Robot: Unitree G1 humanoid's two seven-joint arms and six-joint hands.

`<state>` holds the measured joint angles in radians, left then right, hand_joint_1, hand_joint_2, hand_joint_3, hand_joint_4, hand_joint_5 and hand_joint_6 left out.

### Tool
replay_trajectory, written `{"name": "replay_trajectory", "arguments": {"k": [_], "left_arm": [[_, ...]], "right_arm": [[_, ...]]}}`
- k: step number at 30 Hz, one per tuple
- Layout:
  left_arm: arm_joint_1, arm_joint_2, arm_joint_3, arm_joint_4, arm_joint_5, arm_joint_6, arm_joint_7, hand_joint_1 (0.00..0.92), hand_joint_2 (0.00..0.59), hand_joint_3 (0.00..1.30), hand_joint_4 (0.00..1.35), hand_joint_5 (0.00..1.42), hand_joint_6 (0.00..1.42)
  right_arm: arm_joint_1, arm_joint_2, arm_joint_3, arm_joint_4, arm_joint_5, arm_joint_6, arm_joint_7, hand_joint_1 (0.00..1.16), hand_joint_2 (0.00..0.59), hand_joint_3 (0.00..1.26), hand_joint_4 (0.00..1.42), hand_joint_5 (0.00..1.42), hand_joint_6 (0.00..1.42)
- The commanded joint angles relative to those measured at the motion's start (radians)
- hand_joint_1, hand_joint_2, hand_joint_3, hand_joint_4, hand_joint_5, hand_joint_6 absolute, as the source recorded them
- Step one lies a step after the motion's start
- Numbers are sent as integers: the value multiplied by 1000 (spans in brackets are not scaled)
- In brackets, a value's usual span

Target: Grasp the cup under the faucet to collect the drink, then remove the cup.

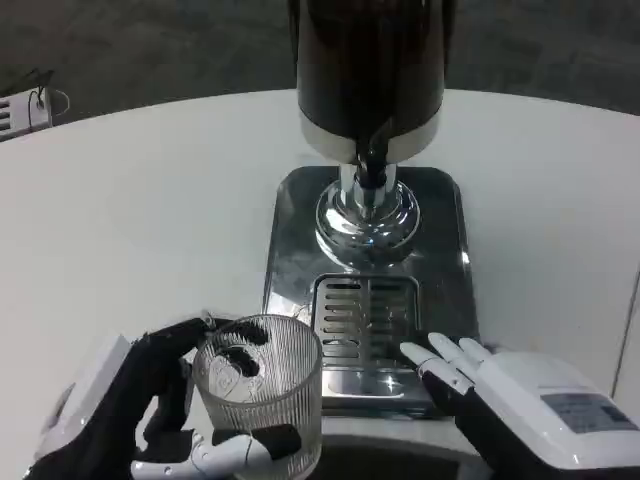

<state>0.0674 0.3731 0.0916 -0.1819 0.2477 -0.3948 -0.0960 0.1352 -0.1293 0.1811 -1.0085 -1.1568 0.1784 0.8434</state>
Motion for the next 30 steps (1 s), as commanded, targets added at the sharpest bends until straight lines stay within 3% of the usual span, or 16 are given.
{"name": "replay_trajectory", "arguments": {"k": [1,10,22,30], "left_arm": [[-14,-12,-11,-1,6,-20,11,589,0,1000,1148,1379,1424],[-83,-35,-33,58,46,-16,39,589,0,1000,1148,1379,1424],[-347,-61,-98,308,165,-25,139,590,0,1000,1148,1375,1424],[-474,-62,-130,430,230,-3,217,590,0,1000,1148,1366,1424]], "right_arm": [[11,7,3,1,-9,-8,9,601,454,74,0,0,0],[7,24,18,6,-15,-4,6,601,454,74,0,0,0],[46,43,27,-24,-12,-14,1,591,463,74,0,0,0],[66,38,9,-38,14,-18,0,587,464,74,0,0,0]]}}
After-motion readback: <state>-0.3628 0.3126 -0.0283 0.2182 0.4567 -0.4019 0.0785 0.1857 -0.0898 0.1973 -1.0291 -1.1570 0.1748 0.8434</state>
